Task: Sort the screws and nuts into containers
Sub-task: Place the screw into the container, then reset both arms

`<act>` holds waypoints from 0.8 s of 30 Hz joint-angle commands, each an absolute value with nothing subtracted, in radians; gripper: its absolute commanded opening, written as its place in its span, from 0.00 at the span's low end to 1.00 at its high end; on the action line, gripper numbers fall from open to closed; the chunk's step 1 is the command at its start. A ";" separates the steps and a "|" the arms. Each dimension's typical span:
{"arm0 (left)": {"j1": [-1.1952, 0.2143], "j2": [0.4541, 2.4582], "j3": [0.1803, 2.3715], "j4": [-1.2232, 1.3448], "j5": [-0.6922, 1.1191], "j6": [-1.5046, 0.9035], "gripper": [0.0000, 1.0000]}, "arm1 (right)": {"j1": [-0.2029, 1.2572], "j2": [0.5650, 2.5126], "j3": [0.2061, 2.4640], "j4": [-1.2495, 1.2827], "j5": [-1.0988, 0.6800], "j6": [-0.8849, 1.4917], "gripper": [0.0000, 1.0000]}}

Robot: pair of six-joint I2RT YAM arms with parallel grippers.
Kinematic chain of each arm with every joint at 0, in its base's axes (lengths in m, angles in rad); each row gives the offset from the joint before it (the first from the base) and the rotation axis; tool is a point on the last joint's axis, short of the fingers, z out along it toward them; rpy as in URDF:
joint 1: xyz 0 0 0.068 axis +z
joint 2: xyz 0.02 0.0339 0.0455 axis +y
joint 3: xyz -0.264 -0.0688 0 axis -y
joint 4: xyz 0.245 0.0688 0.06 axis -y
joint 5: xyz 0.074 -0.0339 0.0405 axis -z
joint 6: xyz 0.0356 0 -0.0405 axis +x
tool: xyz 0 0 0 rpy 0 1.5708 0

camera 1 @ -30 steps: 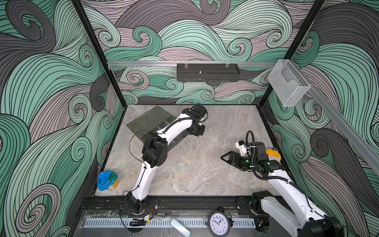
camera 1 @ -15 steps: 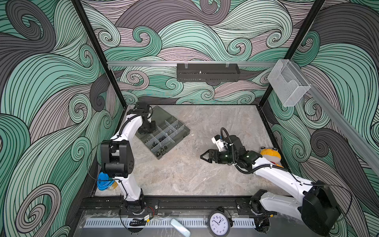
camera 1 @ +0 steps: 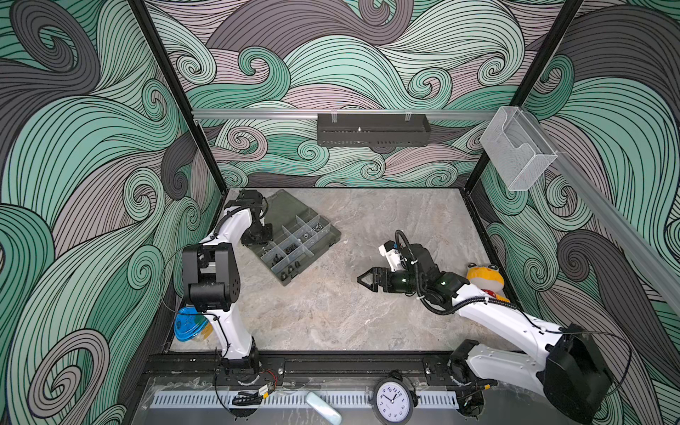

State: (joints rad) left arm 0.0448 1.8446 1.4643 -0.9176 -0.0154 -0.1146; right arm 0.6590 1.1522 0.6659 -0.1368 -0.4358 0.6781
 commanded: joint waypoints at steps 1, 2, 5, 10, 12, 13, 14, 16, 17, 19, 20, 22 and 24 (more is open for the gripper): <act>0.052 1.829 1.458 -0.892 -0.032 -0.106 0.22 | 0.662 1.125 0.655 -0.154 -0.394 0.684 1.00; 0.052 1.815 1.447 -0.880 -0.032 -0.110 0.24 | 0.663 1.118 0.655 -0.159 -0.388 0.680 1.00; 0.051 1.778 1.427 -0.863 -0.041 -0.115 0.28 | 0.653 1.101 0.657 -0.186 -0.376 0.662 1.00; 0.040 1.580 1.310 -0.736 0.009 -0.155 0.98 | 0.541 1.057 0.665 -0.263 -0.346 0.585 1.00; 0.033 1.435 1.190 -0.612 0.010 -0.190 0.99 | 0.455 1.018 0.651 -0.275 -0.305 0.557 0.99; 0.030 1.326 1.102 -0.527 0.002 -0.202 0.99 | 0.402 0.995 0.645 -0.281 -0.281 0.526 1.00; 0.026 1.228 0.999 -0.421 -0.011 -0.201 0.99 | 0.369 0.968 0.639 -0.281 -0.237 0.479 1.00; 0.009 1.054 0.777 -0.212 -0.105 -0.185 0.99 | 0.344 0.918 0.624 -0.273 -0.118 0.349 1.00; -0.001 0.971 0.666 -0.108 -0.182 -0.177 0.99 | 0.343 0.894 0.606 -0.250 -0.054 0.270 1.00; -0.006 0.851 0.475 0.073 -0.293 -0.166 0.99 | 0.341 0.838 0.548 -0.125 0.028 0.161 1.00; -0.006 0.812 0.401 0.159 -0.341 -0.183 0.99 | 0.340 0.816 0.501 -0.044 0.054 0.111 1.00; -0.006 0.790 0.329 0.223 -0.384 -0.195 0.99 | 0.330 0.804 0.442 0.072 0.105 0.060 1.00; -0.006 0.811 0.344 0.153 -0.402 -0.181 0.99 | 0.299 0.822 0.423 0.125 0.141 0.081 1.00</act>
